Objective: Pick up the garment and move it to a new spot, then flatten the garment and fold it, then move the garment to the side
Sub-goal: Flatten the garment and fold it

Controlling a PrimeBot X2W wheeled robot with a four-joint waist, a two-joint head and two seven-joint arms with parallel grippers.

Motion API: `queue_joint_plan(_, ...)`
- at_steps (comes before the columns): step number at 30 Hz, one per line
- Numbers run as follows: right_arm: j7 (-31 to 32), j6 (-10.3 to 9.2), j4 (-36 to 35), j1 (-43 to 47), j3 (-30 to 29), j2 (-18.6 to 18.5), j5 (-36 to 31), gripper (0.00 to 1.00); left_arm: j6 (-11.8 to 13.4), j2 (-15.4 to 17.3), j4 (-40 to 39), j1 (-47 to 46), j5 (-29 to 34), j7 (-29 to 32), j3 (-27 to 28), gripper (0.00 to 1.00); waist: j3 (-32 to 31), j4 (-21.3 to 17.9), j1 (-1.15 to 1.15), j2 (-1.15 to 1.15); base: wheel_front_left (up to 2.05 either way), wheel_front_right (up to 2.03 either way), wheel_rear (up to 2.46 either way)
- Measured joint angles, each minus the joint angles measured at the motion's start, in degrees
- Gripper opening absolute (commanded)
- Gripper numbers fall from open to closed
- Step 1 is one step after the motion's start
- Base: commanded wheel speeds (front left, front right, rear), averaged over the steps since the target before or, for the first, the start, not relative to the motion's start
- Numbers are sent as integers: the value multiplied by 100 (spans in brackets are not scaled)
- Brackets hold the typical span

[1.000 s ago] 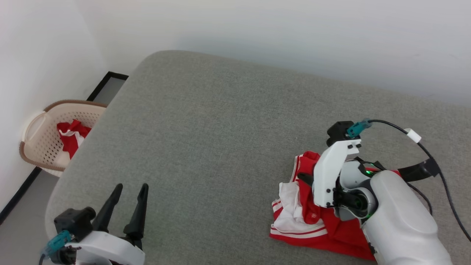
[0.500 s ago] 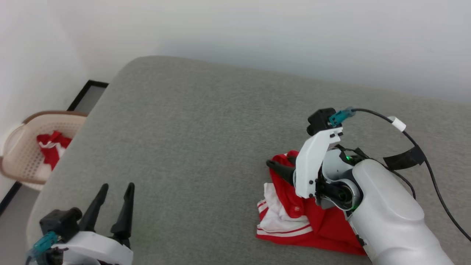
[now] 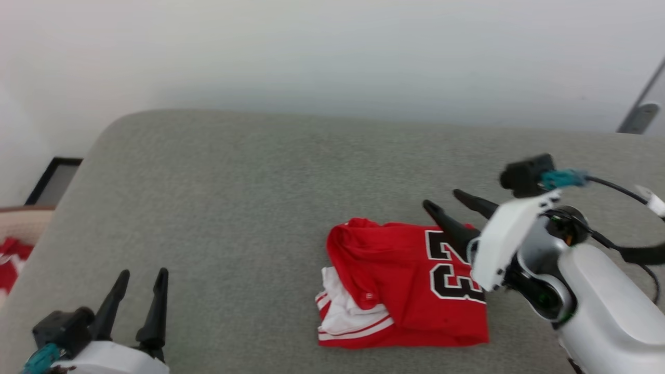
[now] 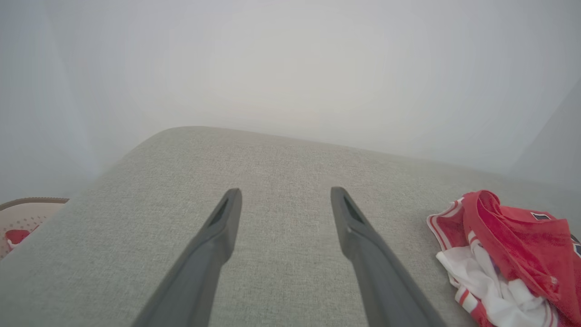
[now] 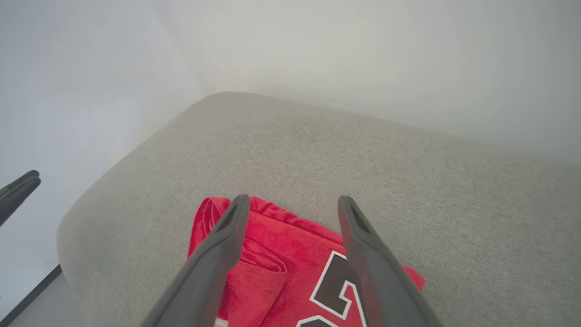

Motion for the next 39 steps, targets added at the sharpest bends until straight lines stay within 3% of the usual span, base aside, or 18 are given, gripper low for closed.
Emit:
queue_joint_plan(9, -1406, 1, -500, 761, -90, -716, 3, 100, 46, 66, -158, 357, 35, 0, 258, 100, -181, -536, 0, 0, 0, 0, 0)
queue_joint_plan(21, -2933, 1, -210, 1658, -426, -1023, -324, 100, 5, -93, -300, 764, 157, 0, 775, 100, -396, -932, 0, 0, 0, 0, 0)
queue_joint_plan(39, -3331, 1, -181, 2496, -1302, -859, -570, 100, -115, -223, -261, 825, 379, 0, 1096, 100, -492, -1052, 0, 0, 0, 0, 0)
